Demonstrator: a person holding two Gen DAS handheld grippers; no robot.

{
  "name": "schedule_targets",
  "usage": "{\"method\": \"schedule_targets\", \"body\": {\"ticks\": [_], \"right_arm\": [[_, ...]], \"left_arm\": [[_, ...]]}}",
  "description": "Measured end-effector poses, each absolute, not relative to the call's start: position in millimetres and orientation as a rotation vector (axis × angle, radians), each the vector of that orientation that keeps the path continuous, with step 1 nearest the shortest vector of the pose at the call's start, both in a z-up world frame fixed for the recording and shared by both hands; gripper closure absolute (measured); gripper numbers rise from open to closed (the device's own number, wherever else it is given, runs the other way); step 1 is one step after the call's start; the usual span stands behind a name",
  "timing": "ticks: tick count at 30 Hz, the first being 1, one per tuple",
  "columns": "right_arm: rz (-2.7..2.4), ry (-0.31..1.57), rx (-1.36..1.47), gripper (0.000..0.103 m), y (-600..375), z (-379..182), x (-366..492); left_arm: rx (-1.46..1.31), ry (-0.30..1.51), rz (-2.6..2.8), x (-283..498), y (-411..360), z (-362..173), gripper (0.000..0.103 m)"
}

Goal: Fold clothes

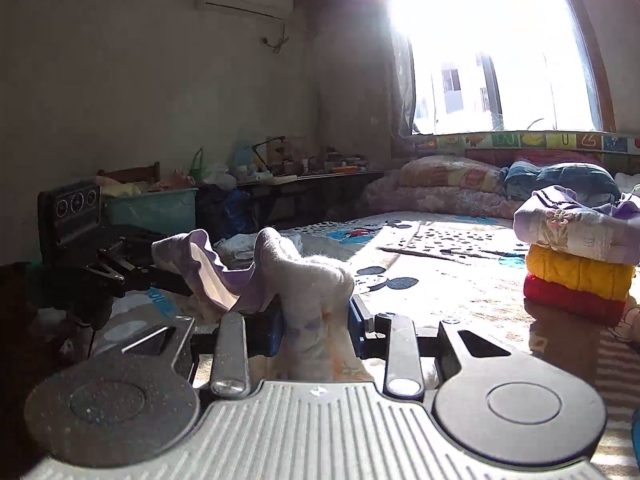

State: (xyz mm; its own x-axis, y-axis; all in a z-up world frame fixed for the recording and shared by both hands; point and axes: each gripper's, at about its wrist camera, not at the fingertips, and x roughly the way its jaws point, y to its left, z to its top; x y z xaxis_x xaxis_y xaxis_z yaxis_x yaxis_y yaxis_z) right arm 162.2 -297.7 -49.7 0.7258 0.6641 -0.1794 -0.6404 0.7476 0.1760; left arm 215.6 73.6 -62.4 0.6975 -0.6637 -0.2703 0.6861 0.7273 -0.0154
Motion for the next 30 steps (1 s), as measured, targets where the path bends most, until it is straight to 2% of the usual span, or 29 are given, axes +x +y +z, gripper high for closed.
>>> {"method": "schedule_targets", "body": {"ticks": [8,26,30], "right_arm": [[0.636,0.351,0.596,0.069,-313.6,-113.1,247.0],[0.586,0.546,1.096,0.07,-331.9,-183.6,353.6],[0.546,0.57,1.145,0.071,-333.4,-195.8,359.0]], "left_arm": [[-0.342,0.36,-0.69,269.9,83.5,-84.0,0.064],[-0.83,0.614,-0.645,383.2,98.8,-138.0,0.062],[-0.856,0.677,-0.622,394.7,97.6,-151.7,0.062]]}}
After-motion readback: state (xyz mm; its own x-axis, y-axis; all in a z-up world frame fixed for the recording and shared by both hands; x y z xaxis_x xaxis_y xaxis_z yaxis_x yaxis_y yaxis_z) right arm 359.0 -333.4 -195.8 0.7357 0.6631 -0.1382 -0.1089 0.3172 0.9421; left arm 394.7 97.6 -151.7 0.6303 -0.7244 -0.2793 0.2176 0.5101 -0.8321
